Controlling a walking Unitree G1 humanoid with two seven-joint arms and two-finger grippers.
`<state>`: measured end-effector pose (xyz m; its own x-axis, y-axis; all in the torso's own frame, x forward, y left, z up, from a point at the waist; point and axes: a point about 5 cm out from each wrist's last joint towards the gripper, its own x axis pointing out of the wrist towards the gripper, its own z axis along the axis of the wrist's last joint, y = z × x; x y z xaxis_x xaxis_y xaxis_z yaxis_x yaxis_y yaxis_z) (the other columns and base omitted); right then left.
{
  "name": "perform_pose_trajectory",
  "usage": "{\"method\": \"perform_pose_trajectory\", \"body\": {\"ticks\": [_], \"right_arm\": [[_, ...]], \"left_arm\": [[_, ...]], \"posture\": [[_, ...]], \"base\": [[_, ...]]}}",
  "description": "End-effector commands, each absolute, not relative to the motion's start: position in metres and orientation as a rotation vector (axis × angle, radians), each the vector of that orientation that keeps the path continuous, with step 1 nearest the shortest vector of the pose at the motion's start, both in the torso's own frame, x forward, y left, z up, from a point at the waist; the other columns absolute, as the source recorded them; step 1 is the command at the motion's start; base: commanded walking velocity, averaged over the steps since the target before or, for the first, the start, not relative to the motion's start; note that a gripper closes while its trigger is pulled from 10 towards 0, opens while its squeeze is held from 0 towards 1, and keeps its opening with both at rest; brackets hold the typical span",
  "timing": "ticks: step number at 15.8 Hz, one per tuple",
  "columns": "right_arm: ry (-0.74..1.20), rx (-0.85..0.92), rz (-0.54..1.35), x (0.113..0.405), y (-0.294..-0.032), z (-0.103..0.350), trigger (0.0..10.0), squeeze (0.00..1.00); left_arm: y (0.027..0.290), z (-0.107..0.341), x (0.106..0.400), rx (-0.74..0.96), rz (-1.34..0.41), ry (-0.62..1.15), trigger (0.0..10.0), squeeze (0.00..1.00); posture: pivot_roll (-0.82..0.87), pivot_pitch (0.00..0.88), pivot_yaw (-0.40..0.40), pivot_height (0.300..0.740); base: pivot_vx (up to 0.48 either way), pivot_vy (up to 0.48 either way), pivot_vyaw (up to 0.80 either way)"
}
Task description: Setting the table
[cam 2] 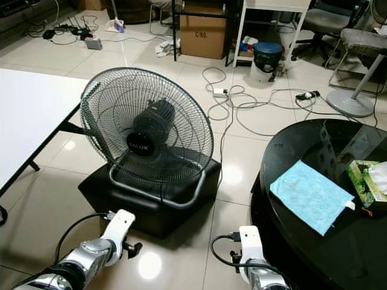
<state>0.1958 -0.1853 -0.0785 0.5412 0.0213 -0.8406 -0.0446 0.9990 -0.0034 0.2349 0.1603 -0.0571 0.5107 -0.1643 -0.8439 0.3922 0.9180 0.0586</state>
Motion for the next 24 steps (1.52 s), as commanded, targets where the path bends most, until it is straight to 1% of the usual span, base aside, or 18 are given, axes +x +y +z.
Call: {"method": "perform_pose_trajectory", "body": {"ticks": [1,11,12,14,15,16,17,18,19,20,21,22,23,24], "right_arm": [[1.060,0.181,-0.146,0.175,-0.197,-0.088,10.0,0.00],[1.056,0.175,-0.139,0.178,-0.197,-0.087,10.0,0.00],[1.070,0.163,-0.143,0.177,-0.192,-0.088,10.0,0.00],[1.056,0.167,-0.152,0.179,-0.192,-0.087,10.0,0.00],[0.993,0.163,-0.168,0.190,-0.195,-0.081,10.0,0.00],[0.868,0.165,-0.172,0.214,-0.200,-0.066,10.0,0.00],[0.567,0.124,-0.083,0.263,-0.206,-0.023,10.0,0.78],[0.365,0.151,-0.026,0.281,-0.202,0.017,10.0,1.00],[0.187,0.108,0.048,0.283,-0.189,0.063,10.0,1.00],[0.096,0.000,0.045,0.284,-0.180,0.091,10.0,1.00],[-0.053,-0.046,-0.009,0.280,-0.175,0.125,10.0,0.00],[-0.071,0.005,0.073,0.273,-0.165,0.145,10.0,0.00],[-0.072,0.073,0.167,0.264,-0.155,0.158,10.0,0.00],[-0.065,0.104,0.165,0.261,-0.151,0.161,10.0,0.00]], "left_arm": [[0.182,-0.084,0.188,0.173,-0.134,1.123,10.0,0.00],[0.182,-0.083,0.189,0.176,-0.137,1.121,10.0,0.00],[0.169,-0.081,0.197,0.195,-0.197,1.108,10.0,0.00],[0.168,-0.075,0.208,0.200,-0.201,1.074,10.0,0.00],[0.168,-0.067,0.221,0.210,-0.201,1.002,10.0,0.00],[0.168,-0.052,0.243,0.238,-0.214,0.883,10.0,0.00],[0.171,-0.013,0.280,0.322,-0.252,0.581,10.0,0.00],[0.176,0.014,0.290,0.295,-0.263,0.410,10.0,1.00],[0.182,0.052,0.291,0.215,-0.247,0.224,10.0,1.00],[0.186,0.074,0.291,0.270,-0.211,0.152,10.0,1.00],[0.183,0.109,0.289,0.284,-0.155,0.014,10.0,1.00],[0.173,0.135,0.282,0.156,-0.132,-0.065,10.0,0.00],[0.164,0.149,0.274,0.145,-0.113,-0.067,10.0,0.00],[0.155,0.155,0.269,0.120,-0.186,-0.067,10.0,0.00]], "posture": [[-0.02,0.000,0.006,0.740],[-0.02,0.000,0.006,0.740],[-0.01,0.000,0.001,0.740],[0.00,0.000,0.001,0.740],[0.00,0.000,0.006,0.740],[0.00,0.000,0.011,0.740],[0.00,0.000,0.010,0.740],[-0.01,0.000,0.018,0.740],[-0.02,0.000,0.043,0.740],[-0.03,0.000,0.043,0.740],[-0.06,0.000,0.056,0.740],[-0.05,0.000,0.044,0.740],[-0.04,0.000,0.034,0.740],[-0.02,0.000,0.027,0.740]], "base": [[0.000,0.000,0.00],[0.000,0.000,0.00],[0.000,0.000,0.00],[0.000,0.000,0.00],[0.000,0.000,0.00],[0.000,0.000,0.00],[0.000,0.000,0.00],[0.000,0.000,0.00],[0.000,0.000,0.00],[0.000,0.000,0.00],[0.000,0.000,0.00],[0.000,0.000,0.00],[0.000,0.000,0.00],[0.000,0.000,0.00]]}}
